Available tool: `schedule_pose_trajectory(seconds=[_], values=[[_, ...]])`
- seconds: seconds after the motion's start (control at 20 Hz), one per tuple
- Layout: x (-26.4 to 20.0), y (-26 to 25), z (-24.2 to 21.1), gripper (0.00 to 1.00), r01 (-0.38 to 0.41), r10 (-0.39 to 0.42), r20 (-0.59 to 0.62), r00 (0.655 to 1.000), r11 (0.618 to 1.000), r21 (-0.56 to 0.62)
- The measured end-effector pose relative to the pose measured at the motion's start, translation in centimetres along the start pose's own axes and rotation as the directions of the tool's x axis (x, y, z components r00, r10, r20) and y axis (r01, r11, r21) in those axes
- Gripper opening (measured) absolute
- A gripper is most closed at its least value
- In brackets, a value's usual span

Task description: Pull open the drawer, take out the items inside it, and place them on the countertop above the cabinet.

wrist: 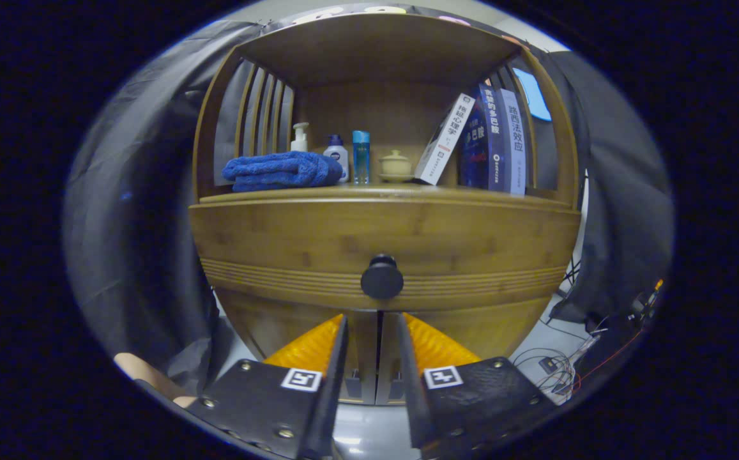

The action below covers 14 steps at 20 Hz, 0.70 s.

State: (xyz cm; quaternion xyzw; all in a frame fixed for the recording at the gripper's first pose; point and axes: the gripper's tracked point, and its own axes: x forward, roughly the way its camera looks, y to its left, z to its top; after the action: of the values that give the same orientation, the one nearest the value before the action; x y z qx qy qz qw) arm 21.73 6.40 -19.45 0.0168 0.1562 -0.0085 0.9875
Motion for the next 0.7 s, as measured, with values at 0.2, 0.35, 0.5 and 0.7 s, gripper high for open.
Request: schedule_pose_trajectory(seconds=[0.2,0.35,0.5,0.7], values=[[2.7,-0.6,1.4,0.64,0.039,-0.038,0.012,0.999,0.999,-0.036],[4.6,-0.5,1.3,0.64,0.043,-0.044,-0.016,0.999,0.999,-0.023],[5.1,-0.7,0.9,0.50,0.063,-0.064,-0.037,0.997,0.998,-0.027],[5.3,-0.8,0.7,0.33,0.075,-0.075,-0.030,0.997,0.997,-0.018]])
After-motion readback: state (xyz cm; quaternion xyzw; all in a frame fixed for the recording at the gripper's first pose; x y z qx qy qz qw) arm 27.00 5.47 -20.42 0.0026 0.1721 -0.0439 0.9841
